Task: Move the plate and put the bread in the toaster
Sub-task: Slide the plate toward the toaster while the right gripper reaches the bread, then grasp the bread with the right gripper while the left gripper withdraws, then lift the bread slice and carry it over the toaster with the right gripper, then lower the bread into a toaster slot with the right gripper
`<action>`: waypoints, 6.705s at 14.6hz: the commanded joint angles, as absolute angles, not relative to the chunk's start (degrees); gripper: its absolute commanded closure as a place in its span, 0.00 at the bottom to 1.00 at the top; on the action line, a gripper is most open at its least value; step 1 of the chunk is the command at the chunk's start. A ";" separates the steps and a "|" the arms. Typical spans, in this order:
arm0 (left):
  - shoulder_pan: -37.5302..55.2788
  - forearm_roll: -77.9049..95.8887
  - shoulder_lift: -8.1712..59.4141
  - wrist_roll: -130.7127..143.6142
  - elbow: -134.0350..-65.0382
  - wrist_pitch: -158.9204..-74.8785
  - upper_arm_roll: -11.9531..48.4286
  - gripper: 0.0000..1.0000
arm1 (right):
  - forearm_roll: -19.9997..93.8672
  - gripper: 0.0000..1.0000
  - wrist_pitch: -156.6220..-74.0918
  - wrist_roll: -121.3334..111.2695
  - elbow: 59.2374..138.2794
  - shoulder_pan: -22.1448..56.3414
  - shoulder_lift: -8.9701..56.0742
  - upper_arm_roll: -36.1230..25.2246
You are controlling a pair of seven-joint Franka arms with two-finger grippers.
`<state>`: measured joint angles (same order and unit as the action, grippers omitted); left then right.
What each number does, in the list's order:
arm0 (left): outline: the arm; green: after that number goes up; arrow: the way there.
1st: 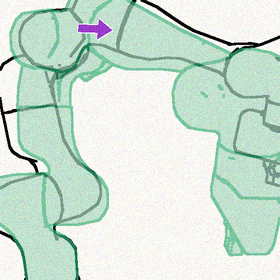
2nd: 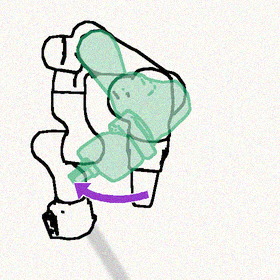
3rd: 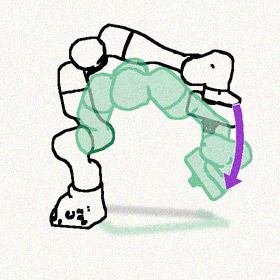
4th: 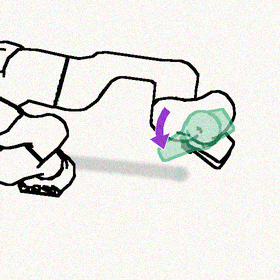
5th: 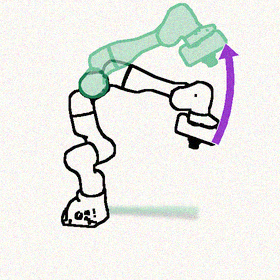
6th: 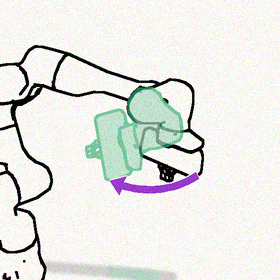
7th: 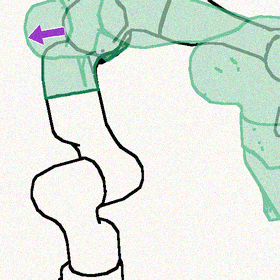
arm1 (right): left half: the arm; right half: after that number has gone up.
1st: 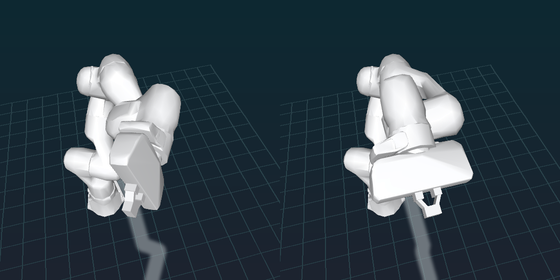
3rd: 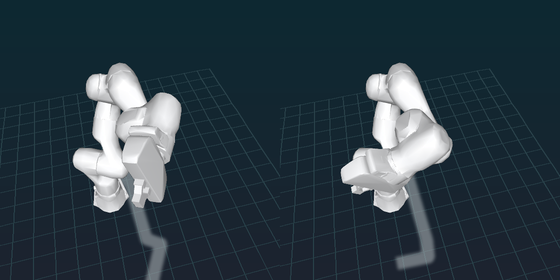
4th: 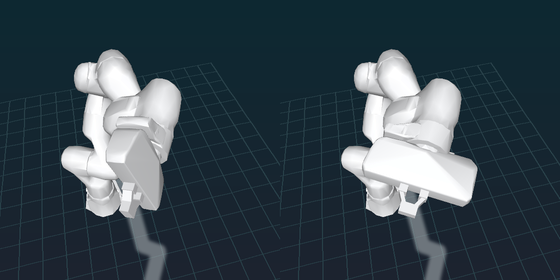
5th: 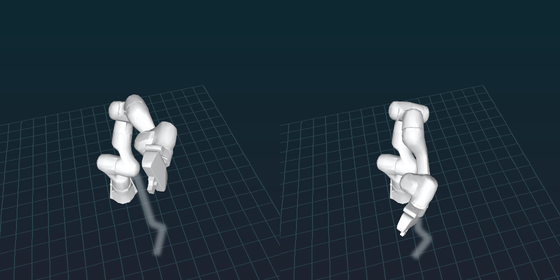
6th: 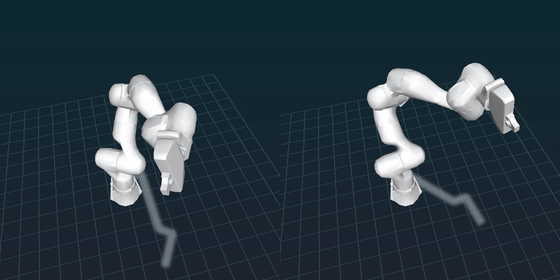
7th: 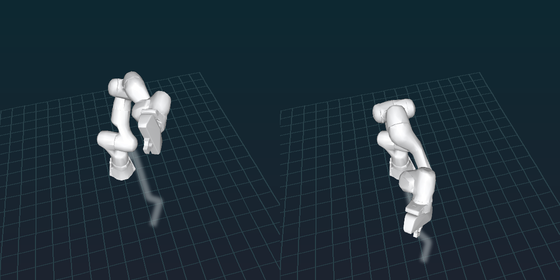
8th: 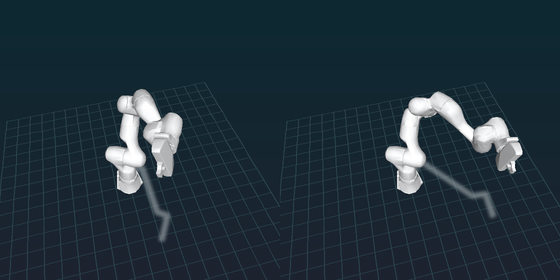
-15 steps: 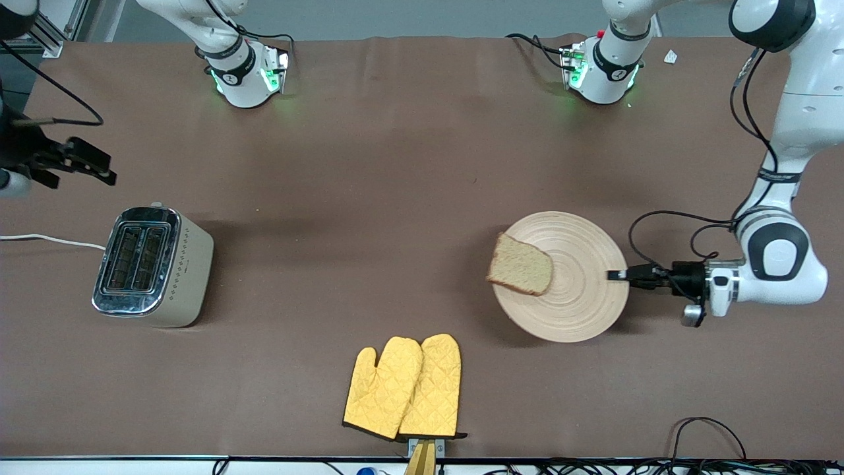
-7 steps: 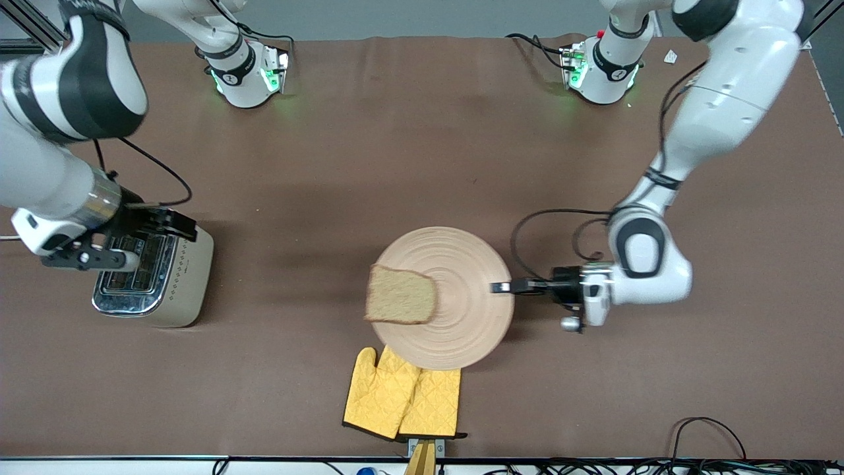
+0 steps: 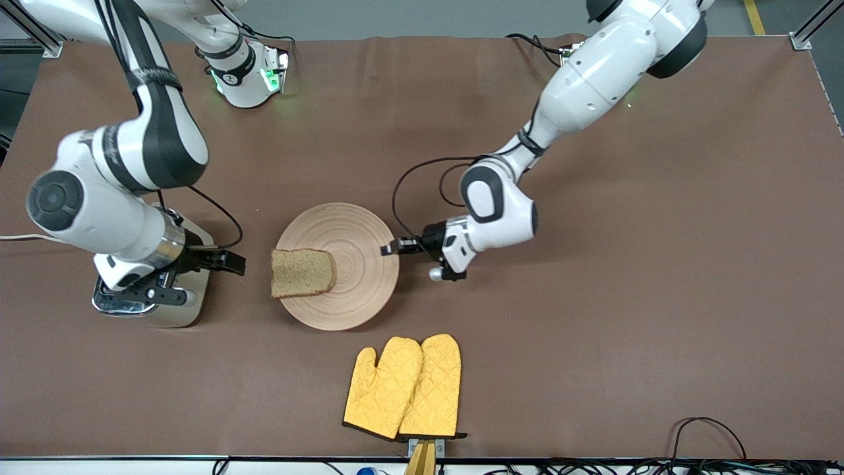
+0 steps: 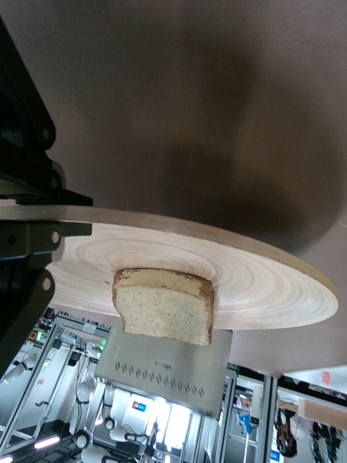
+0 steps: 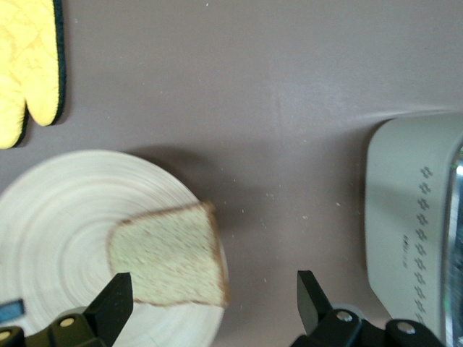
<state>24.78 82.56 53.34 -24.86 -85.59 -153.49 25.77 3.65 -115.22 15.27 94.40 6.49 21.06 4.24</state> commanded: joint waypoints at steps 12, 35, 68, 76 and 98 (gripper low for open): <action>20.76 79.13 56.00 -37.00 -81.90 -152.76 24.52 0.00 | 3.52 0.11 -136.93 6.94 113.55 8.26 21.36 3.96; 10.72 4.92 43.96 -28.66 -50.36 -96.59 -3.86 0.00 | 4.31 0.51 -137.90 7.82 113.64 8.35 26.46 4.04; 12.04 1.76 0.35 10.28 -91.49 -99.67 -6.94 0.00 | -20.26 1.00 -89.93 12.92 83.24 10.20 24.00 3.69; 12.57 1.58 0.70 11.87 -90.62 -99.93 -6.86 0.00 | -52.54 0.99 -79.73 28.09 83.23 12.92 26.79 3.78; 12.57 0.70 0.97 11.60 -90.26 -100.11 -6.77 0.00 | -60.13 0.00 -78.75 35.68 88.60 16.79 30.33 4.22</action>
